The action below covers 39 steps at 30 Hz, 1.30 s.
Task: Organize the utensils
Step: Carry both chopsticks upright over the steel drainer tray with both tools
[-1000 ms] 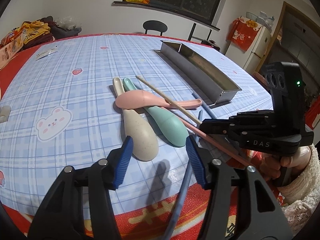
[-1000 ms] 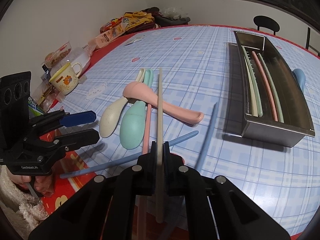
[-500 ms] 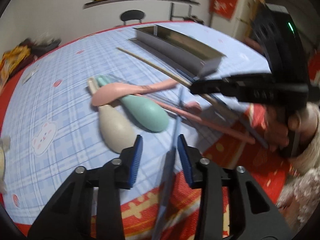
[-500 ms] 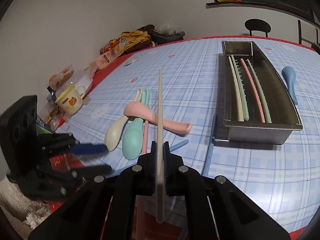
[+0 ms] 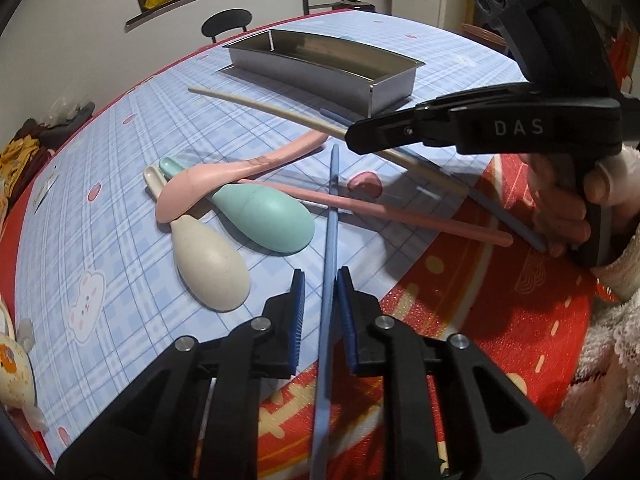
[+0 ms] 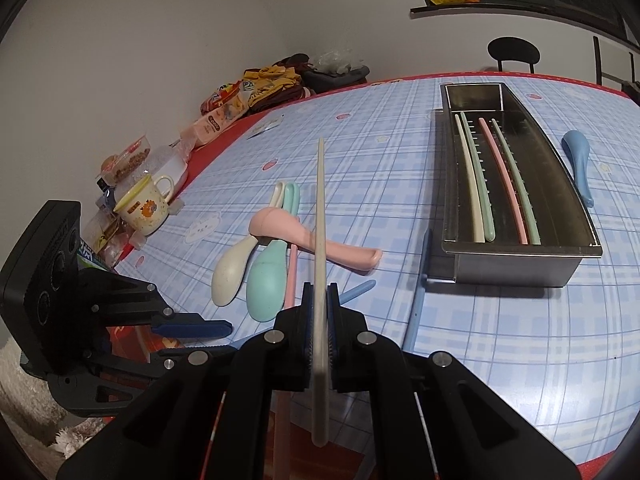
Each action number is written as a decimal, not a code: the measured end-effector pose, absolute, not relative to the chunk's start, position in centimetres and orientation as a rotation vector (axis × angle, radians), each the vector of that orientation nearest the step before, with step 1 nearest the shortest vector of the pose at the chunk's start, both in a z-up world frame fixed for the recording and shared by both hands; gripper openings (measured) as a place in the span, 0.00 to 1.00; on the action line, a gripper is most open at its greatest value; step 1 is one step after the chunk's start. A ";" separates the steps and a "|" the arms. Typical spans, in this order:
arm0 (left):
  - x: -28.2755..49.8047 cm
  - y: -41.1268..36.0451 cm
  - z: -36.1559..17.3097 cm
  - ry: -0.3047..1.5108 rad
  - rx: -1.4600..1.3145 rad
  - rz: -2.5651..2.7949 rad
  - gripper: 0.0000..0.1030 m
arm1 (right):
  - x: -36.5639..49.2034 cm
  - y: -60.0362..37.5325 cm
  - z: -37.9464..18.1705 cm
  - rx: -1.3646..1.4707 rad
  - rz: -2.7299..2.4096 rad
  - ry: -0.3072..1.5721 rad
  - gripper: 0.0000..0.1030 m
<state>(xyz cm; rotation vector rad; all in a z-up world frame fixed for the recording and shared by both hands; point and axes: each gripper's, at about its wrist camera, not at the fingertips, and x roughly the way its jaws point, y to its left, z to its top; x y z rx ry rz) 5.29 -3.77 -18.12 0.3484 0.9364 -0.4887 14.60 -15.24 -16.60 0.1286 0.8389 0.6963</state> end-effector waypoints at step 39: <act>-1.4 3.8 -17.7 1.059 0.217 -0.423 0.10 | 15.1 -15.2 -17.0 0.139 0.686 0.866 0.07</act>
